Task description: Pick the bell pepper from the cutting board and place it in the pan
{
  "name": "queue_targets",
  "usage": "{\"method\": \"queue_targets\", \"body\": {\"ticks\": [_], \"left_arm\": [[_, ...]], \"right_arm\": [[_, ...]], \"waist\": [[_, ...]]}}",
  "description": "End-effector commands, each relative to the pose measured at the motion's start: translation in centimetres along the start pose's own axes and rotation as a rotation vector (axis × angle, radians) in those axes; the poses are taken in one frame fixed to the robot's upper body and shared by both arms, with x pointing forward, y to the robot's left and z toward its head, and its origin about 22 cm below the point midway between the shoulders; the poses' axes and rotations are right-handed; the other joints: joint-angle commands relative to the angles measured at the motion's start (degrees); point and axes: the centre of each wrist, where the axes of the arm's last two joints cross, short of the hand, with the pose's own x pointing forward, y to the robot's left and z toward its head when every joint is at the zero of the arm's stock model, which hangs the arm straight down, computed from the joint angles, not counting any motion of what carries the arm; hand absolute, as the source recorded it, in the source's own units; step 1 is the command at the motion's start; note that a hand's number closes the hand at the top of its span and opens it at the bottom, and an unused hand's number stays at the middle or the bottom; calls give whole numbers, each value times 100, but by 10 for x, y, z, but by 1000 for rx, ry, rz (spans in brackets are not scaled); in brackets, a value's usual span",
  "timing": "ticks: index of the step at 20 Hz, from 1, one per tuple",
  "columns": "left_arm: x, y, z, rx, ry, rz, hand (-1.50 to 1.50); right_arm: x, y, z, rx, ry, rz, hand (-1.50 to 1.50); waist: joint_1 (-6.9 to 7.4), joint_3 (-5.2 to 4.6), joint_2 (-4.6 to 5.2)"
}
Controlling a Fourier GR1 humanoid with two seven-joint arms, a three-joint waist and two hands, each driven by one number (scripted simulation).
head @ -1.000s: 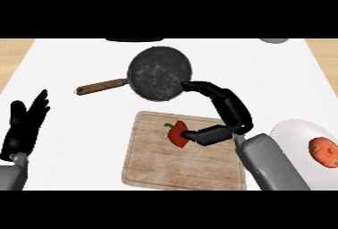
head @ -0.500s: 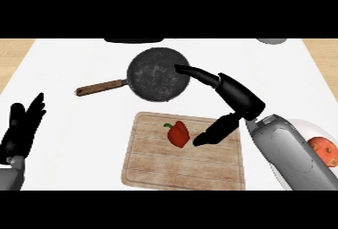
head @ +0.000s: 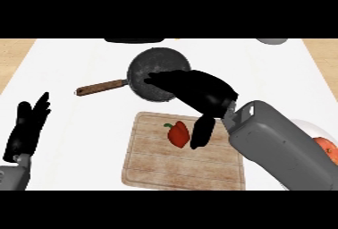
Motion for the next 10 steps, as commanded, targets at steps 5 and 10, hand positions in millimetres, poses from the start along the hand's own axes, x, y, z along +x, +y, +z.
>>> {"method": "queue_targets", "body": {"ticks": [5, 10], "left_arm": [[-3, -14, -8, 1, -6, -7, 0], [-8, -1, -6, 2, -16, 2, 0]], "right_arm": [[52, 36, -32, 172, 121, 223, -150], [29, 45, -19, 245, 177, 223, -150]], "waist": [[-19, 8, 32], [-37, 12, 29]]}}
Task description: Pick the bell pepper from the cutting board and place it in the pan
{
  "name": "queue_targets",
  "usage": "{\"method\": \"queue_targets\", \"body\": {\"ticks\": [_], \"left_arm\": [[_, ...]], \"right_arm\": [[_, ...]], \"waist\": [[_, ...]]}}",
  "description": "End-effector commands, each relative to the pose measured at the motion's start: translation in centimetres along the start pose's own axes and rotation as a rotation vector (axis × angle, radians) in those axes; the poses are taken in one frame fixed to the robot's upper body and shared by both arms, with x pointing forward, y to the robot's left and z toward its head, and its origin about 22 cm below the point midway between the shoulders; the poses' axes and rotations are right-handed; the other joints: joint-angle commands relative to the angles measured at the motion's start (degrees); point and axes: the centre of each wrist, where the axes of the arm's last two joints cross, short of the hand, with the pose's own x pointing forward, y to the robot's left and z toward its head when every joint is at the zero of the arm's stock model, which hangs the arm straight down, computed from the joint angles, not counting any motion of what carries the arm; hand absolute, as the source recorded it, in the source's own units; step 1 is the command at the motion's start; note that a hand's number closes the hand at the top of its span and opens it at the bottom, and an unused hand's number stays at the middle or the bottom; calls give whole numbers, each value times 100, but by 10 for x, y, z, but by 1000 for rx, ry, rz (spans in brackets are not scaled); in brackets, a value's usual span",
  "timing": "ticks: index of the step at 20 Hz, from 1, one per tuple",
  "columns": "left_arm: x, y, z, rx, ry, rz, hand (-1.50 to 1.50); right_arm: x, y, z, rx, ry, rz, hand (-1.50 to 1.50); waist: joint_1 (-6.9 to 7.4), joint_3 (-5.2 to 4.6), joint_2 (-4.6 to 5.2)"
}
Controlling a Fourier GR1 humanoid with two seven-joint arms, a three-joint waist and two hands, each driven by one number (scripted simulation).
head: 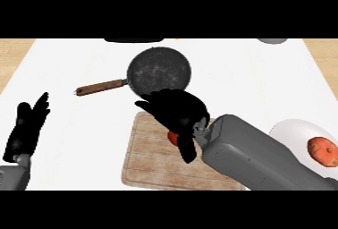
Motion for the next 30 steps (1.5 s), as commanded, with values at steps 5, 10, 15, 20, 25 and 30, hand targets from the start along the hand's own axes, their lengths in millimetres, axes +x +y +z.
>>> {"method": "queue_targets", "body": {"ticks": [5, 10, 15, 20, 25, 30], "left_arm": [[8, -8, 16, 10, -15, 2, 0], [4, 2, 12, 0, -1, 8, 0], [4, 3, 3, 14, -11, 8, 0], [5, 10, -3, 1, -8, 3, 0], [-18, -4, -3, 4, -2, 7, 0], [-1, 11, 9, -15, -5, -2, 0]], "right_arm": [[-6, 34, -15, 26, 62, 39, -150], [-6, 54, -2, 20, 108, 95, -150], [-11, 68, -17, 59, 93, 99, -150], [-34, 76, -27, 65, 89, 90, -150], [-23, 72, -34, 54, 90, 97, -150], [-9, 79, -47, 83, 104, 103, -150]], "waist": [[30, 6, 5], [-5, 5, 2], [-8, 4, 9], [2, 4, 19], [-10, 3, 16], [29, 4, 9]]}}
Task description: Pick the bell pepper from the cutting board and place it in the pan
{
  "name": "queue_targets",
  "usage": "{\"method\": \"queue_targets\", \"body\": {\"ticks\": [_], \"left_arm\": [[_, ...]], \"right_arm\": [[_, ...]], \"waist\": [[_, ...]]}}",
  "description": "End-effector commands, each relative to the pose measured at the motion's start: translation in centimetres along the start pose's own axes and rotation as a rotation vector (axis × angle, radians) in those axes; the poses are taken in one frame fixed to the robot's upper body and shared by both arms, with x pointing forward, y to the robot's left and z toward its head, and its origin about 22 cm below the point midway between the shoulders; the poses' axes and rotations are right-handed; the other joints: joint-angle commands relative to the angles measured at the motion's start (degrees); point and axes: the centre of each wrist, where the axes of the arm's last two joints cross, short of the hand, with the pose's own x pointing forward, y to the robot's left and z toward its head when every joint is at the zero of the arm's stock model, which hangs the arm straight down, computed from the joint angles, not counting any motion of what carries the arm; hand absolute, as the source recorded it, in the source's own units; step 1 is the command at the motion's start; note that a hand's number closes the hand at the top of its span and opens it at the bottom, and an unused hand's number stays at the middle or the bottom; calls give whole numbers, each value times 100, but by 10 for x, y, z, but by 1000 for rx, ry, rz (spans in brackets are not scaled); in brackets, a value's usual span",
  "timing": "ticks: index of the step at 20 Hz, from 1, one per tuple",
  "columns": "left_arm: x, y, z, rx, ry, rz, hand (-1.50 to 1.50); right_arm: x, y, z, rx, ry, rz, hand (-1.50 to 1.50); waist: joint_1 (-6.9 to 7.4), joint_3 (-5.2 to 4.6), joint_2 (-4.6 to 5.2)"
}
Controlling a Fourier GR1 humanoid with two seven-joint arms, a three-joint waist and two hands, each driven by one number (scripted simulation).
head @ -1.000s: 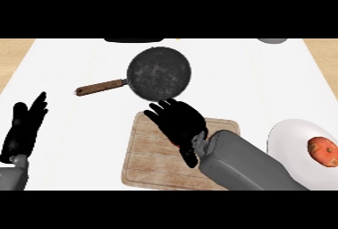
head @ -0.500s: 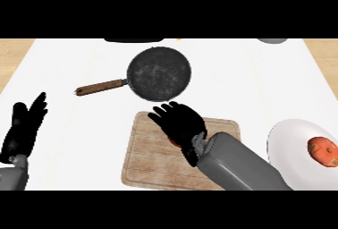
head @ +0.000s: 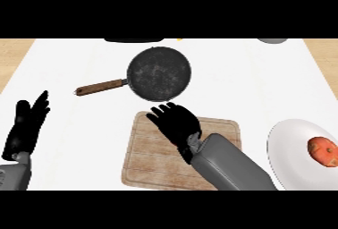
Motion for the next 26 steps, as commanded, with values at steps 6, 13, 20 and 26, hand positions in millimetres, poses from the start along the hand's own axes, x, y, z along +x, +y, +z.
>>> {"method": "queue_targets", "body": {"ticks": [6, 13, 20, 26], "left_arm": [[-25, 9, 6, -2, 3, -12, 0], [1, 4, 6, 9, -2, -12, 0], [-4, -8, -12, 7, 5, 5, 0], [-10, 2, 1, 8, 12, 10, 0]], "right_arm": [[-16, 18, -13, 56, 35, 10, -150], [-28, 37, -27, 20, -4, 82, 150], [-22, 46, -35, -82, -15, 162, 150], [-23, 39, -19, -121, 201, -27, 150]], "waist": [[-1, -1, 1], [25, 2, 2], [-8, 0, 10], [-42, -1, -19]]}}
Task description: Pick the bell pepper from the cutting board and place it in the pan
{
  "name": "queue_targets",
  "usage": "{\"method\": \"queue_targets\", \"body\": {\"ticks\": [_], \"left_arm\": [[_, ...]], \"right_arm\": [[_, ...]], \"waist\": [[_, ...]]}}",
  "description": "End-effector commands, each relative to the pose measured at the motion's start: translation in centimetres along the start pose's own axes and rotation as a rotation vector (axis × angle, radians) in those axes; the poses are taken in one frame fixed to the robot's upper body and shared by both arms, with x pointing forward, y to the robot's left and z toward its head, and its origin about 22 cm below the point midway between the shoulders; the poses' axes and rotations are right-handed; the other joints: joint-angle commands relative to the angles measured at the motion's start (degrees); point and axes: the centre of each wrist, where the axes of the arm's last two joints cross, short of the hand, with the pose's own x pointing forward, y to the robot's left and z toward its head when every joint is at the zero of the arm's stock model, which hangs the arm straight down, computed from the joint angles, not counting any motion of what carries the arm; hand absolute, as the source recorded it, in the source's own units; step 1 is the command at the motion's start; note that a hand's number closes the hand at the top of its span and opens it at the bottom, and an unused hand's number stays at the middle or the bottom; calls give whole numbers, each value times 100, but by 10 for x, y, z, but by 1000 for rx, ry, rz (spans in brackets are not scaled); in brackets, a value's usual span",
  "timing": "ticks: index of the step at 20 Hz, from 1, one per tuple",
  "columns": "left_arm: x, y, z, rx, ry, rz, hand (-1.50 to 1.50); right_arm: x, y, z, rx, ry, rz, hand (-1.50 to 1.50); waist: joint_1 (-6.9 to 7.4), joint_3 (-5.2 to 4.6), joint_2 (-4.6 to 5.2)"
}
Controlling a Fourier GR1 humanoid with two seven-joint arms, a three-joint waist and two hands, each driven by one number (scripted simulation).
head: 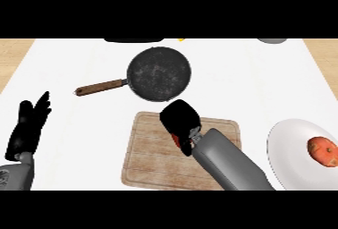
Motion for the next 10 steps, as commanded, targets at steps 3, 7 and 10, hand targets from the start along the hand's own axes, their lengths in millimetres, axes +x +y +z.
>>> {"method": "queue_targets", "body": {"ticks": [3, 7, 10], "left_arm": [[-18, 13, 6, 52, 55, 16, 0], [-32, 22, 13, 82, 86, 12, 0], [-33, 22, 13, 57, 71, 2, 0]], "right_arm": [[-46, 44, 19, 22, 620, -334, 150], [-67, 63, 39, -45, 1025, -527, 150], [-44, 30, 45, -310, 1131, -516, 150]], "waist": [[-501, -1, -113], [-676, -6, -224], [-471, -22, -232]]}}
